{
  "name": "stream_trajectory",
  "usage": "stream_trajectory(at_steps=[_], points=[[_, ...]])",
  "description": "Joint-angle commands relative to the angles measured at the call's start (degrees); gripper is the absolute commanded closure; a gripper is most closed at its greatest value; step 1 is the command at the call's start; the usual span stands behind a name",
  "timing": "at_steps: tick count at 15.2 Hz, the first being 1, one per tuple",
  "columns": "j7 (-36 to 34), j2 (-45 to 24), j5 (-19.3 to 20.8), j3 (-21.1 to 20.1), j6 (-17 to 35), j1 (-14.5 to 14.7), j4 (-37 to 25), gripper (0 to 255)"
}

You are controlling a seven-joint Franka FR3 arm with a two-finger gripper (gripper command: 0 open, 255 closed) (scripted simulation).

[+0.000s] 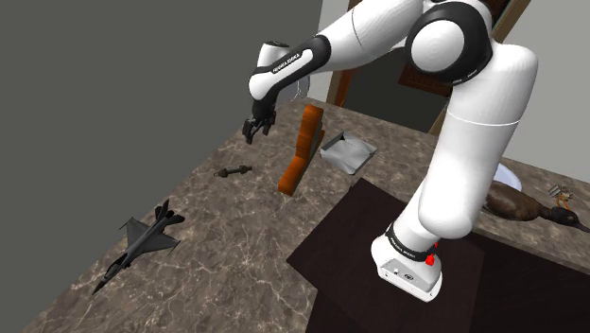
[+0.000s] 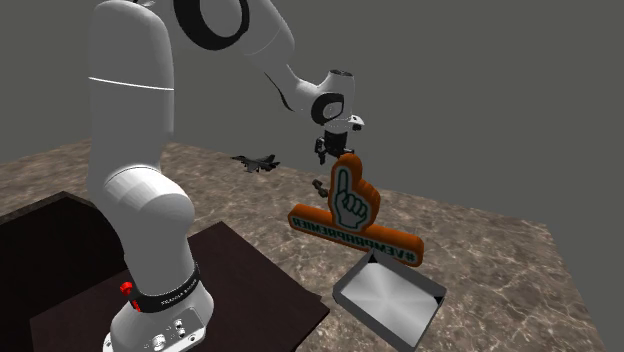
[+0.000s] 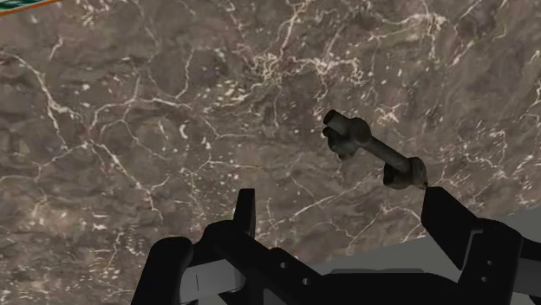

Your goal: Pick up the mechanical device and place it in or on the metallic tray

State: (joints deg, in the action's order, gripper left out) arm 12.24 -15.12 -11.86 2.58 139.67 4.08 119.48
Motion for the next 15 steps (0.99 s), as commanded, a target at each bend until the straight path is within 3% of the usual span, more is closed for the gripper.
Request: stream_trajectory(at_steps=[1,7,15], points=[[0.4,-2.3,-0.4,-0.3,0.8,0.0,-1.4,0],[1.0,-6.3,-1.3,-0.8,4.7,0.1,-1.6,0],[1.0,-6.3,-1.3,-0.8,4.7,0.0,-1.6,0]])
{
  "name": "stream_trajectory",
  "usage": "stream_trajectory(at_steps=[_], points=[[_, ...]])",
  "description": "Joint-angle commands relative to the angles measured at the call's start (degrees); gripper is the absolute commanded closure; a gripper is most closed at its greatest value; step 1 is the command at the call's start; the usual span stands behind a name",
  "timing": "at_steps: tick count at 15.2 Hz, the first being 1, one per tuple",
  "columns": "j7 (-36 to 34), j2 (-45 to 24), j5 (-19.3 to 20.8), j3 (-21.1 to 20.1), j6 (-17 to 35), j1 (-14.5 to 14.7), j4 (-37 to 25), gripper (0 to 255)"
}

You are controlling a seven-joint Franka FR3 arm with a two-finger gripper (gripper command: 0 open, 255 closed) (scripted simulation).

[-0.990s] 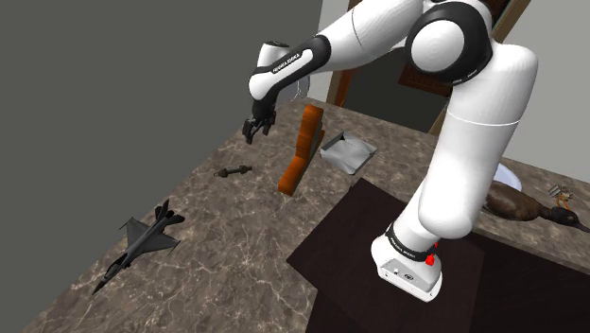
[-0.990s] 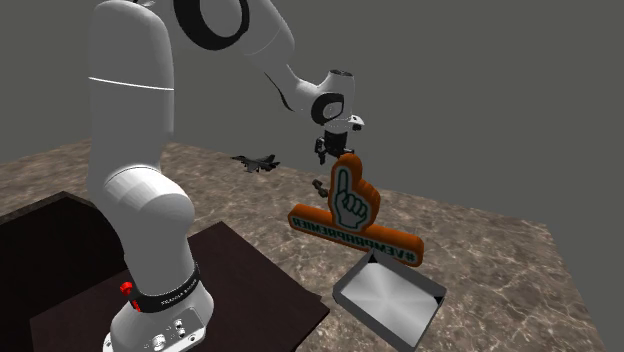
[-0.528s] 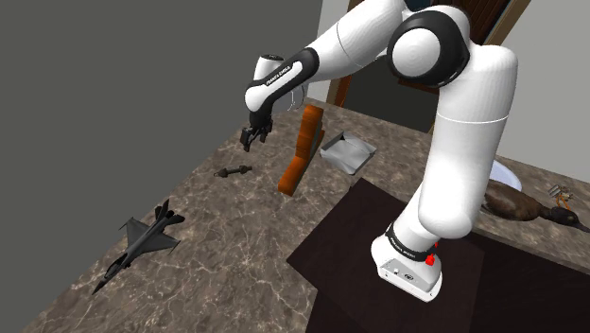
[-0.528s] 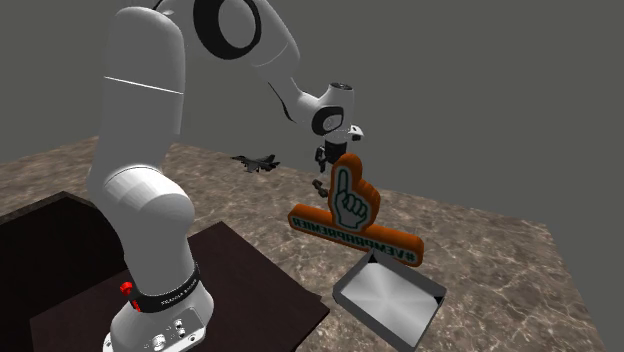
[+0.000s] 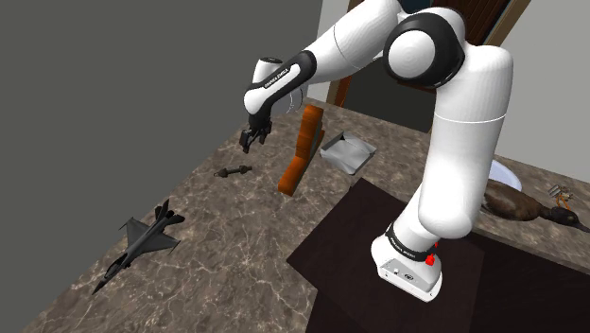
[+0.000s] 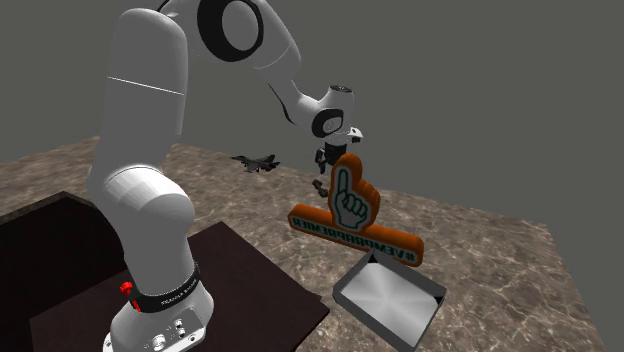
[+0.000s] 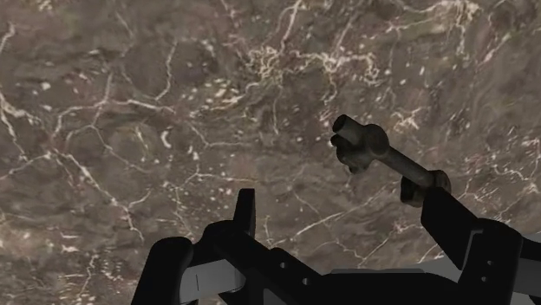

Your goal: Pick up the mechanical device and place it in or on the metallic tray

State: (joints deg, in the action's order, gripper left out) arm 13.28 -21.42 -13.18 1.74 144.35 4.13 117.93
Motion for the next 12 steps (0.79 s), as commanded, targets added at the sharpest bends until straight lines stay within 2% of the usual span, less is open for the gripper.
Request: stream_trajectory(at_steps=[1,10,11,12], points=[[0.0,0.0,0.0,0.0,0.0,0.0,0.0,255],[0.0,0.0,0.0,0.0,0.0,0.0,0.0,255],[0.0,0.0,0.0,0.0,0.0,0.0,0.0,0],[-0.5,-1.5,4.9,0.7,-0.7,2.4,-1.7,0]])
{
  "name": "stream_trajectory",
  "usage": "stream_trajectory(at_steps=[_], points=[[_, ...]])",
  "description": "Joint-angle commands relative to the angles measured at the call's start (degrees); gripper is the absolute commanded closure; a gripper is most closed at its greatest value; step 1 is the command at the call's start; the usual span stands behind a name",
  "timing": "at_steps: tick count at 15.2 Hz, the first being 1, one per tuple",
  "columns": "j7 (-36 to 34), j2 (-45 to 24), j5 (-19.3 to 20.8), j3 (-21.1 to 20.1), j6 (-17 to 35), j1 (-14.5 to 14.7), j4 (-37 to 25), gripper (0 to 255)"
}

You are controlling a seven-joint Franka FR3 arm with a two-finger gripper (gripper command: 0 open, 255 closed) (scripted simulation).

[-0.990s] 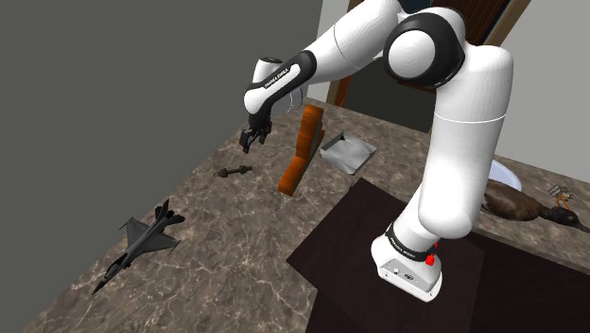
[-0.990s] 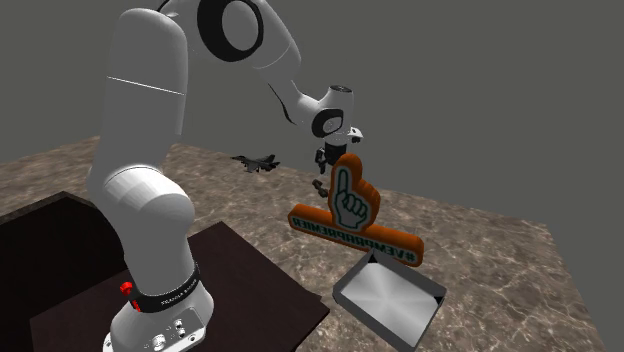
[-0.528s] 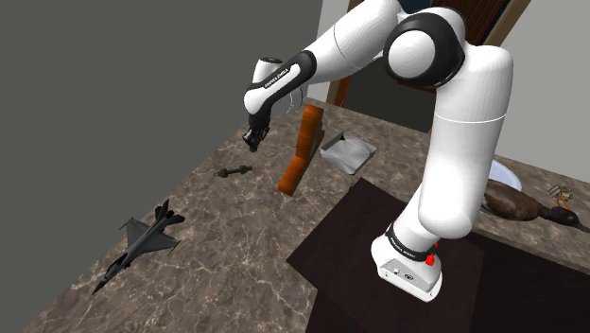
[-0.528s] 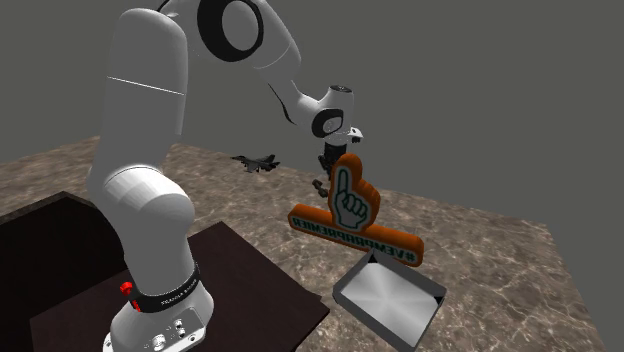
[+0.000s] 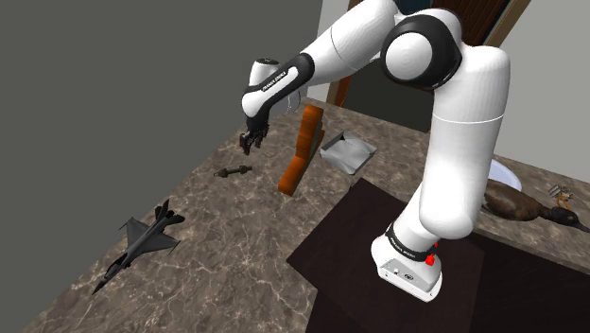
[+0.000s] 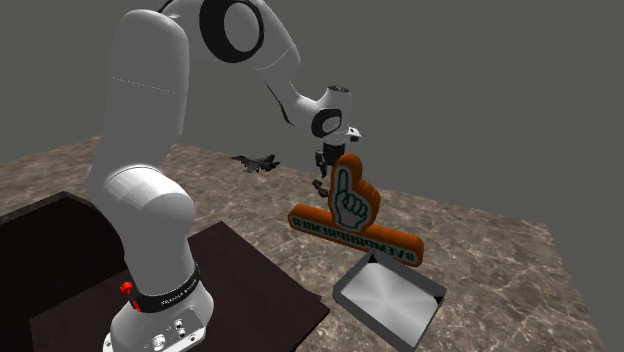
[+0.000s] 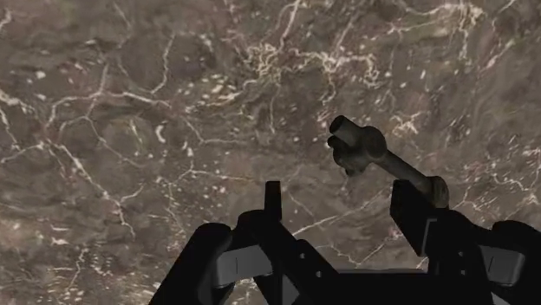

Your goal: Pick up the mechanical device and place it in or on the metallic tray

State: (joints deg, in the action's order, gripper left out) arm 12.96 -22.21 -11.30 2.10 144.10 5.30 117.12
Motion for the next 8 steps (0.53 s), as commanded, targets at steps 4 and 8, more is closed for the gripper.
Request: stream_trajectory(at_steps=[4,8], points=[[-0.5,-6.6,20.9,3.7,-2.6,11.2,-5.6,0],[-0.4,-9.6,24.3,4.7,-1.2,13.1,-6.4,0]])
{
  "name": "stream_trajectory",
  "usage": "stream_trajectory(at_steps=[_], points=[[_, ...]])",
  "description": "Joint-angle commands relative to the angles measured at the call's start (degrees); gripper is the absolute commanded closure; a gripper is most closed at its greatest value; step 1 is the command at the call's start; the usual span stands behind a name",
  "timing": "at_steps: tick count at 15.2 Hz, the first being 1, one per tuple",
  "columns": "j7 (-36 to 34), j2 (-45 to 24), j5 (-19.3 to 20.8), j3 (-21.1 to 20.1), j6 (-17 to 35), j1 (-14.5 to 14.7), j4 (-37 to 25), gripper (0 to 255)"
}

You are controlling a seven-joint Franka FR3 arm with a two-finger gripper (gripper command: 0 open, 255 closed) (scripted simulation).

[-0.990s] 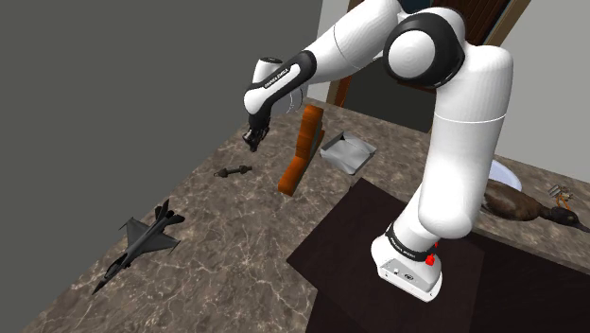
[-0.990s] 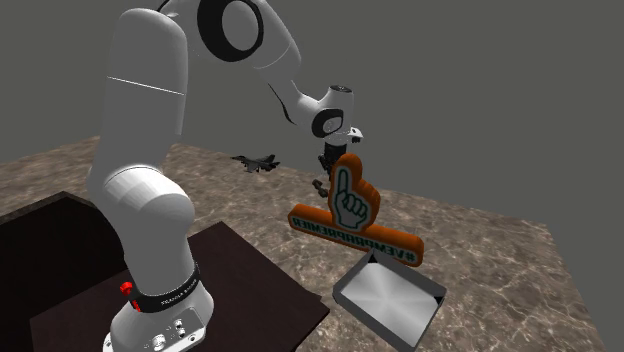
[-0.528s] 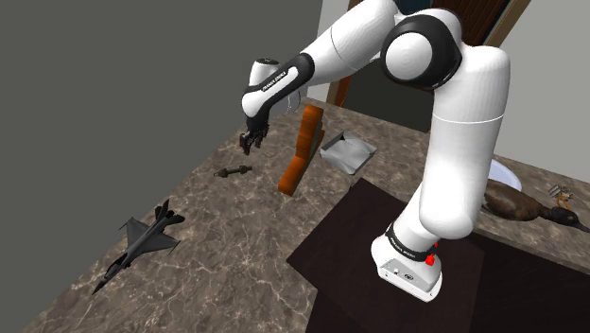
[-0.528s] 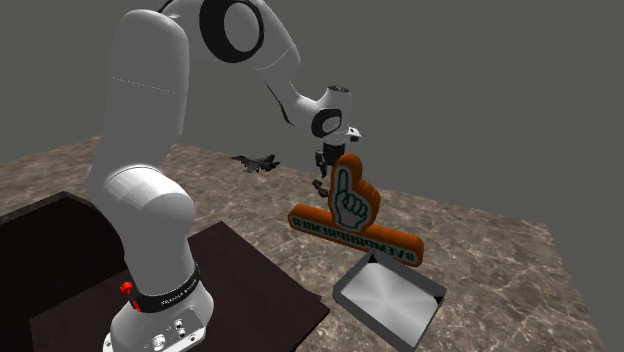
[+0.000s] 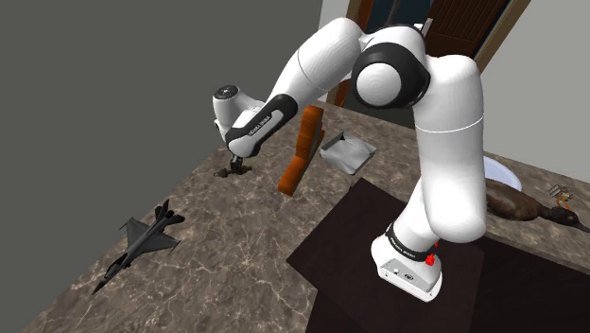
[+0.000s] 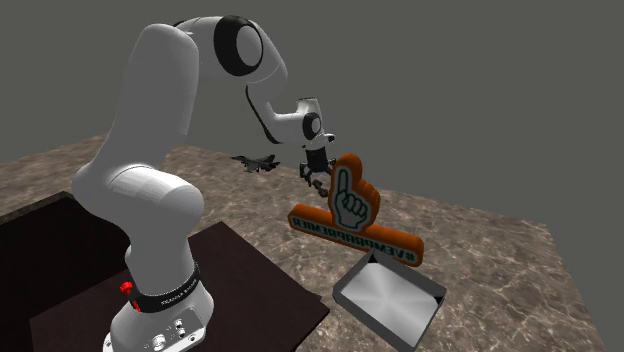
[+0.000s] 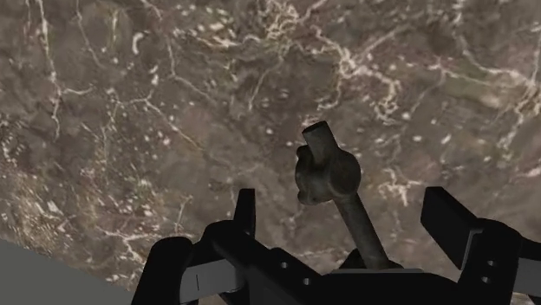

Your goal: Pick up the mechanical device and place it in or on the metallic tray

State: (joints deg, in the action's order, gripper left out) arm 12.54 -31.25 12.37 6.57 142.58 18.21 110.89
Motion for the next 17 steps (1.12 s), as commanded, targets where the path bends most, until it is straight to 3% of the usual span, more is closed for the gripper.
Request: stream_trajectory(at_steps=[1,12,13,17], points=[[0.0,-1.2,0.6,0.2,0.9,0.1,-0.3,0],[0.0,-3.4,0.7,0.3,2.7,-0.2,-0.7,0],[0.0,-3.4,0.7,0.3,2.7,-0.2,-0.7,255],[0.0,-3.4,0.7,0.3,2.7,-0.2,-0.7,255]])
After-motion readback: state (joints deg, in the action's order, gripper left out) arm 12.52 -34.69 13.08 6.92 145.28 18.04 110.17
